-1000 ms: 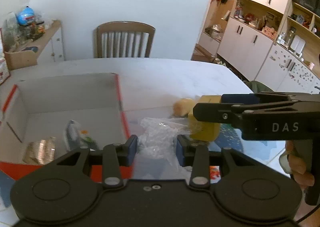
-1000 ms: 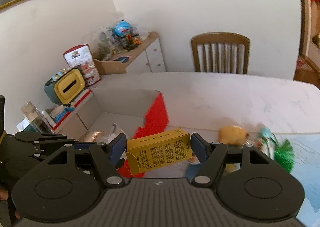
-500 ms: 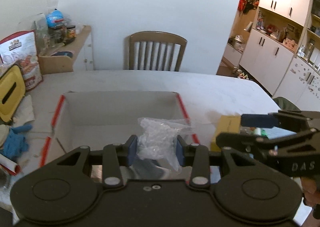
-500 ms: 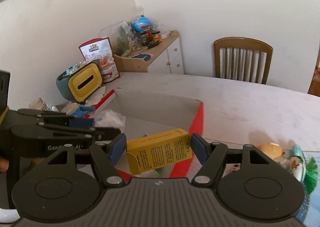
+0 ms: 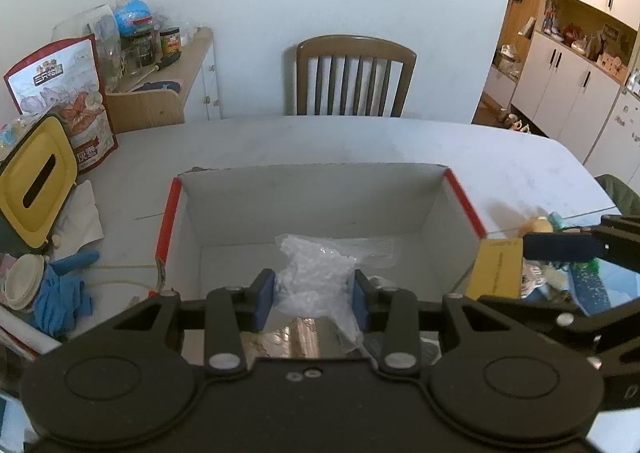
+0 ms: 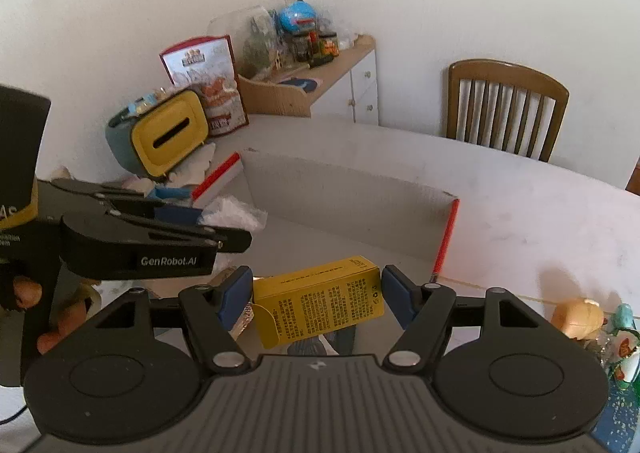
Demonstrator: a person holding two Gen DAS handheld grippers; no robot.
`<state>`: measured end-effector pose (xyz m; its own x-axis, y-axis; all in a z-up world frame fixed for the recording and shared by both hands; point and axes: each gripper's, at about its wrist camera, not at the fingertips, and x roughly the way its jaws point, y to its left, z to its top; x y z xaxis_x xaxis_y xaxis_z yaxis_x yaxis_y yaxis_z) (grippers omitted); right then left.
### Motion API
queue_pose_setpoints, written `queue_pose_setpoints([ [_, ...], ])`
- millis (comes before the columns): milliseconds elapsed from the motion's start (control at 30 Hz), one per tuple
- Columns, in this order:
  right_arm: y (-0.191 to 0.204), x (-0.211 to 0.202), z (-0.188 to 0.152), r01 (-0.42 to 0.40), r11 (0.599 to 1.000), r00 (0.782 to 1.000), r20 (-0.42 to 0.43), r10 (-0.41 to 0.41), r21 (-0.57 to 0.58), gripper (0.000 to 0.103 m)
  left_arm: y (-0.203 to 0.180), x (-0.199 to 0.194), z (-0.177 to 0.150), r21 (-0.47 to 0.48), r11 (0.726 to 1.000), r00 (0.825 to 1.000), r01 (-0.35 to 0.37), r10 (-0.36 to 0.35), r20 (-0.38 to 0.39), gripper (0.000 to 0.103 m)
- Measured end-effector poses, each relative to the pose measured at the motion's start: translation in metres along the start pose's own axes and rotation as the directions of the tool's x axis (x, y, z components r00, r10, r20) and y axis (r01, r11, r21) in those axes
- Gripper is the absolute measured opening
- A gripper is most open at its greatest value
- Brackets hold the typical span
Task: Organize objects
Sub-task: 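Carry yellow carton and plastic bag up and over into the cardboard box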
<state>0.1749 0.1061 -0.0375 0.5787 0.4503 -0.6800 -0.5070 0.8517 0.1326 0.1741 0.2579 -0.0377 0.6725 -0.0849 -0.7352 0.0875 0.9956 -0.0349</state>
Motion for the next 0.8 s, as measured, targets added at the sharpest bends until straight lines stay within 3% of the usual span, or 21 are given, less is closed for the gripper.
queue_pose_setpoints([
  [400,0.009,0.044,-0.001,0.027,0.999,0.997,-0.072,-0.03,-0.043,0.07,0.01,0.047,0.009,0.055,0.998,0.997,-0.019,0.023,-0.079,0.038],
  [800,0.012,0.064,-0.015,0.025,0.999,0.992,-0.124,-0.03,-0.041,0.071,0.005,0.081,0.011,0.097,0.995,0.979,-0.002,0.022,-0.203,0.038],
])
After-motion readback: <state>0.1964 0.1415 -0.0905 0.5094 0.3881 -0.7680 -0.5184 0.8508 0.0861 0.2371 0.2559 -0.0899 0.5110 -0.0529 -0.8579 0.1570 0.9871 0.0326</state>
